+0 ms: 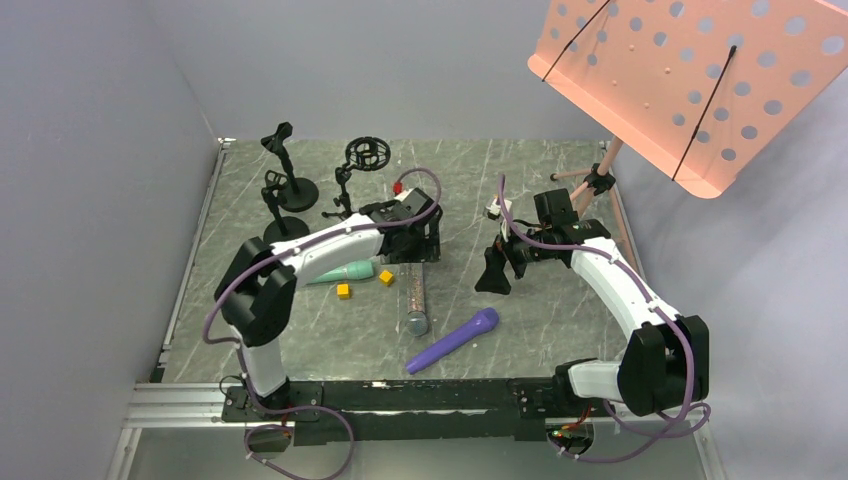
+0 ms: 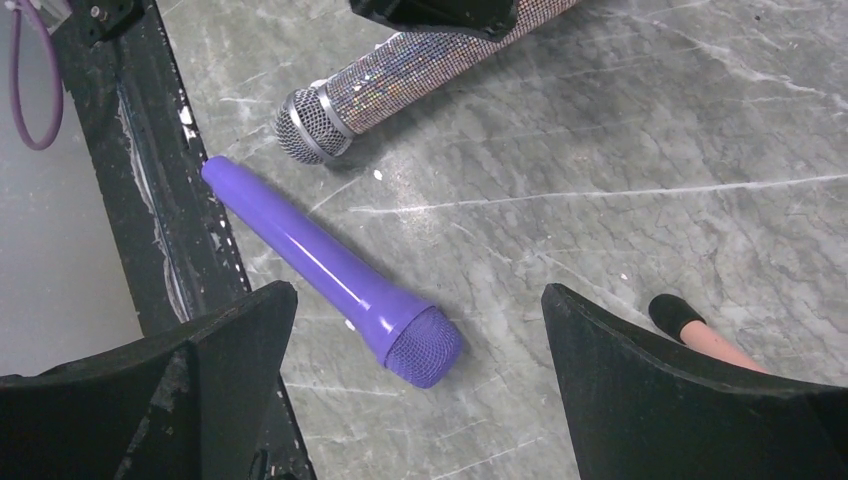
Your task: Attach the microphones to the stand
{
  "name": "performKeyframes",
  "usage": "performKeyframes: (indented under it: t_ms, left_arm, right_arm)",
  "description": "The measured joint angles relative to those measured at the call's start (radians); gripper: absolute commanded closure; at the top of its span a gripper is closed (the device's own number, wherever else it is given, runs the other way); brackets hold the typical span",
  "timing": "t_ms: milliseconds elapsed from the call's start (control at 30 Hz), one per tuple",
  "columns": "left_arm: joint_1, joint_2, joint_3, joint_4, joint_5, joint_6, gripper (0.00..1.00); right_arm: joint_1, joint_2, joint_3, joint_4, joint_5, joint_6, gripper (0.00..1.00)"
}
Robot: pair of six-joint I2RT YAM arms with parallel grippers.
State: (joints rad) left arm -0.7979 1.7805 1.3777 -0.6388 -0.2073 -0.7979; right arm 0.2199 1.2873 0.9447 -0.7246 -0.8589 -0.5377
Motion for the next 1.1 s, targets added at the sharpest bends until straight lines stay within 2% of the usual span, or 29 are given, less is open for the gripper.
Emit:
performKeyframes:
  t_ms: [367, 633, 767, 933, 1100]
  left_arm:
    - [0.000, 0.203, 0.109, -0.026, -0.002, 0.019, 0.25]
    - [0.013, 0.280, 0.149, -0.037, -0.003, 0.019, 0.31]
    - [0.020, 0.290, 0.149, -0.039, -0.003, 0.019, 0.36]
    - [0.023, 0.297, 0.159, -0.051, -0.006, 0.027, 0.54]
    - [0.024, 0.298, 0.164, -0.054, 0.000, 0.034, 0.59]
  right_arm:
    - [0.000, 0.002, 0.000, 0.015, 0.014, 0.009, 0.00]
    - [0.000, 0.003, 0.000, 0.015, 0.015, 0.011, 0.00]
    - [0.000, 0.003, 0.000, 0.015, 0.016, 0.011, 0.00]
    - [0.000, 0.003, 0.000, 0.015, 0.016, 0.011, 0.00]
    - [0.000, 0.003, 0.000, 0.015, 0.016, 0.011, 0.00]
